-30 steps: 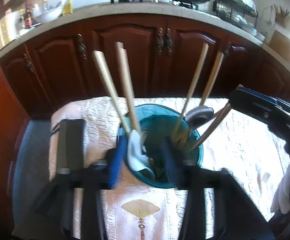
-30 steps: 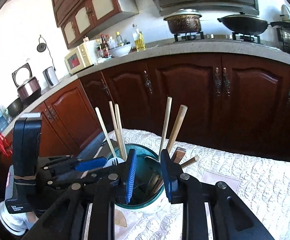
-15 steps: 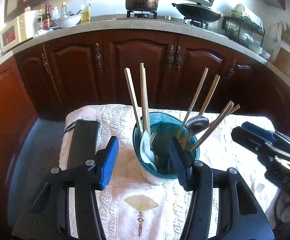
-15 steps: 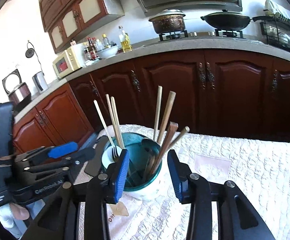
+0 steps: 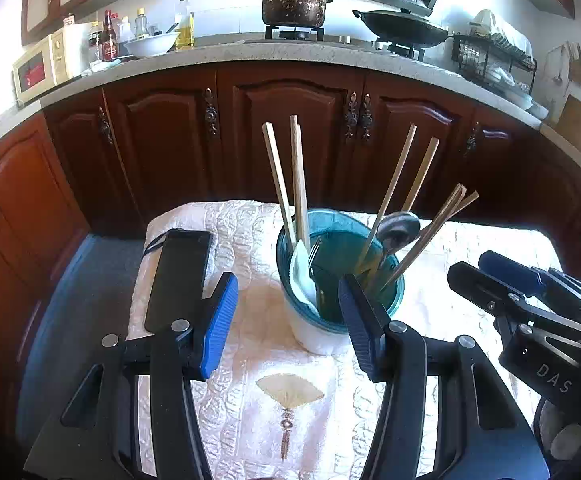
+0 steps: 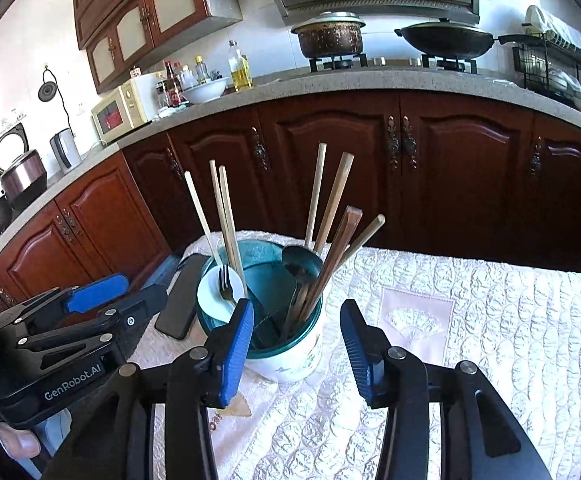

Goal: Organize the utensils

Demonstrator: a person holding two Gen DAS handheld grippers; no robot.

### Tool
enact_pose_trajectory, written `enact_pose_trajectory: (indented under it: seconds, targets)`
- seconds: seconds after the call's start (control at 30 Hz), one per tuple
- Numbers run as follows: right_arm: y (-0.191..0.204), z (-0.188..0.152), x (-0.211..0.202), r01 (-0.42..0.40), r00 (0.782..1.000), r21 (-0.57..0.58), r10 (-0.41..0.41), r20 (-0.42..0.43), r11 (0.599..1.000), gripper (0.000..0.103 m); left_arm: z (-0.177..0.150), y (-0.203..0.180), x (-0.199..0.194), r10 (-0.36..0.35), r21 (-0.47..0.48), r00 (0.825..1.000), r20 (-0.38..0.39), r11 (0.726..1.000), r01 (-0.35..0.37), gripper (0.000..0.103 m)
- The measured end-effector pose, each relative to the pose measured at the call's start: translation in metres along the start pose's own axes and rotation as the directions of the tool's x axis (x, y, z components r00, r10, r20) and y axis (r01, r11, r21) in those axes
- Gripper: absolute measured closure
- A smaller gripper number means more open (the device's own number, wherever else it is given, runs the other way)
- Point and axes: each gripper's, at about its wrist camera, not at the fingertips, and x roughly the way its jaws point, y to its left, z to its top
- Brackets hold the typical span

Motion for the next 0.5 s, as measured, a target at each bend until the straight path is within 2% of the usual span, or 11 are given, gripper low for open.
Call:
enact_pose_trajectory:
  seconds: [0.5]
  targets:
    - [0.007, -0.003, 0.014, 0.021, 0.999, -0.028, -0.021, -0.026, 0.999, 0.059, -0.008, 0.01, 0.003, 0.055, -0.009, 0.998, 0.015, 0.998, -0.055, 0.051]
